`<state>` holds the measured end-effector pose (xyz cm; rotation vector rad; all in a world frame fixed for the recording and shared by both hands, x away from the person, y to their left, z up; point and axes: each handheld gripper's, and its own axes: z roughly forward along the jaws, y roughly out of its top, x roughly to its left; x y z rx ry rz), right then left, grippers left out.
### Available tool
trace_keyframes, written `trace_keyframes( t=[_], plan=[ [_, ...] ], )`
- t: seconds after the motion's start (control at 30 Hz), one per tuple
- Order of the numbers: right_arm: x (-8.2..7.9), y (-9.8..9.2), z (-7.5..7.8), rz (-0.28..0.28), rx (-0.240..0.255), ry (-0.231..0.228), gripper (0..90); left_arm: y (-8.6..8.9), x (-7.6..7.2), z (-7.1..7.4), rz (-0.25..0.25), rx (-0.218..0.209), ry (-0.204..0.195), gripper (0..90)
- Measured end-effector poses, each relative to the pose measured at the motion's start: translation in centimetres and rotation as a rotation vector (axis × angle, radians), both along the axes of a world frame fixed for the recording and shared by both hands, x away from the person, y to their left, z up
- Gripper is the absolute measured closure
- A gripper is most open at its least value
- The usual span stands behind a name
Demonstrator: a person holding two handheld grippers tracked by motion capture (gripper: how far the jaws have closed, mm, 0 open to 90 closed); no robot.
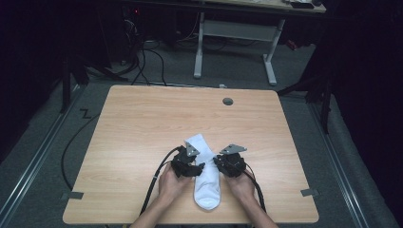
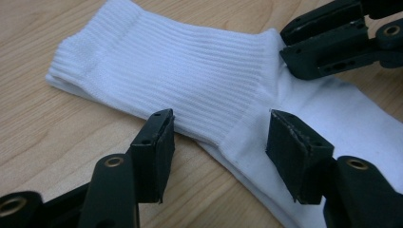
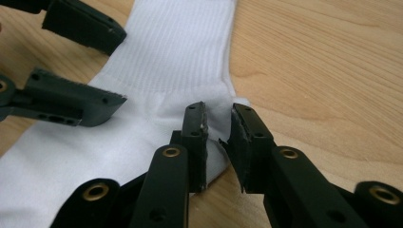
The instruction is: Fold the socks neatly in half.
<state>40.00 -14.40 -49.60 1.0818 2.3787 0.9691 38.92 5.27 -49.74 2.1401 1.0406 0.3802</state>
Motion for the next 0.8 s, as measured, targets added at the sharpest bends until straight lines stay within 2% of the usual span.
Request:
trace_keyframes(
  t=[0.03,0.13,0.2,0.23,0.27,0.37,0.4,0.43,0.53,0.63,0.7,0.77,0.8],
  plan=[
    [0.0,0.0,0.0,-0.002,0.001,0.0,73.5,0.1,0.0,0.1,-0.005,0.001,0.005,42.2],
    [-0.1,-0.3,0.2,-0.006,0.011,0.003,71.0,0.6,0.3,0.2,0.013,-0.033,0.011,42.2],
    [-0.6,-0.3,0.7,0.006,0.028,-0.01,70.7,1.1,0.7,0.4,0.035,-0.072,0.022,40.9],
    [-1.4,-0.1,1.3,0.027,0.054,-0.016,70.2,1.5,1.0,0.9,0.051,-0.082,0.029,39.4],
    [-1.4,-0.1,1.3,0.027,0.054,-0.016,70.2,1.5,1.0,0.9,0.051,-0.082,0.029,38.9],
    [-2.3,0.6,1.5,0.079,0.058,-0.022,69.3,2.0,1.4,1.7,0.062,-0.08,0.021,38.3],
    [-2.6,1.0,1.3,0.101,0.059,-0.022,69.3,2.3,2.1,2.1,0.07,-0.071,0.023,37.6],
    [-2.6,1.0,1.3,0.101,0.059,-0.022,69.3,2.3,2.1,2.1,0.07,-0.071,0.023,37.2],
    [-3.0,1.5,0.9,0.107,0.05,-0.017,68.4,2.6,3.4,2.5,0.083,-0.075,0.033,36.8],
    [-3.2,1.7,0.5,0.108,0.056,-0.004,67.0,2.8,4.6,2.9,0.106,-0.079,0.024,37.3],
    [-3.3,1.8,0.2,0.109,0.051,0.001,66.3,2.9,5.4,3.0,0.113,-0.058,0.035,38.8],
    [-3.3,2.0,-0.3,0.12,0.041,0.007,65.4,3.0,6.1,3.0,0.126,-0.058,0.044,40.4],
    [-3.4,2.1,-0.4,0.12,0.038,-0.003,65.4,3.0,6.3,2.9,0.131,-0.065,0.053,40.9]
  ],
)
